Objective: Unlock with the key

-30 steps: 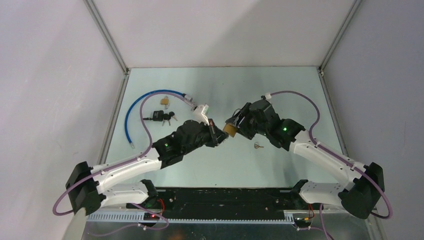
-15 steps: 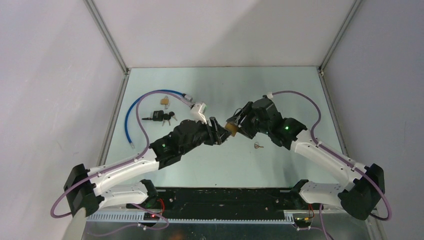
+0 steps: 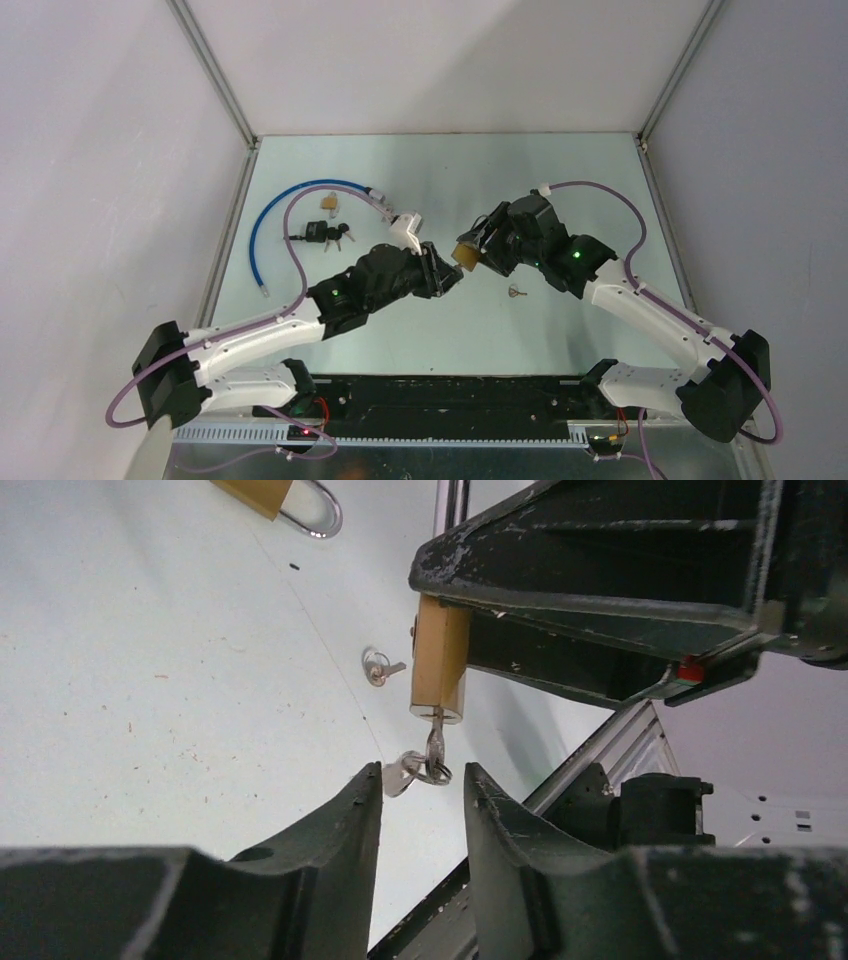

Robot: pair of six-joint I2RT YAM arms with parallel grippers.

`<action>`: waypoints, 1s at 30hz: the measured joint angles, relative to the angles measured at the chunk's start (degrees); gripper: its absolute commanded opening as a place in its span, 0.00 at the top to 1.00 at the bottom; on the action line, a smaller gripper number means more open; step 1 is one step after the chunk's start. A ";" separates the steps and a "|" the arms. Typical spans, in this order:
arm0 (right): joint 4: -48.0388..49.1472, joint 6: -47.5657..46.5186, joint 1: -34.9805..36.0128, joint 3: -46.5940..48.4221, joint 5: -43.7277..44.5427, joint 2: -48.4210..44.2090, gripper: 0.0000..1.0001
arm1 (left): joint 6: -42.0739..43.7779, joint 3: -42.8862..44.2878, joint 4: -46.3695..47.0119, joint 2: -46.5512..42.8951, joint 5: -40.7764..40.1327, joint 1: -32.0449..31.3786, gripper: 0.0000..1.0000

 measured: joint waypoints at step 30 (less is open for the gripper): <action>-0.61 0.02 0.00 -0.15 -1.25 -0.02 1.00 | 9.38 7.06 -6.21 4.90 -11.26 -6.23 1.00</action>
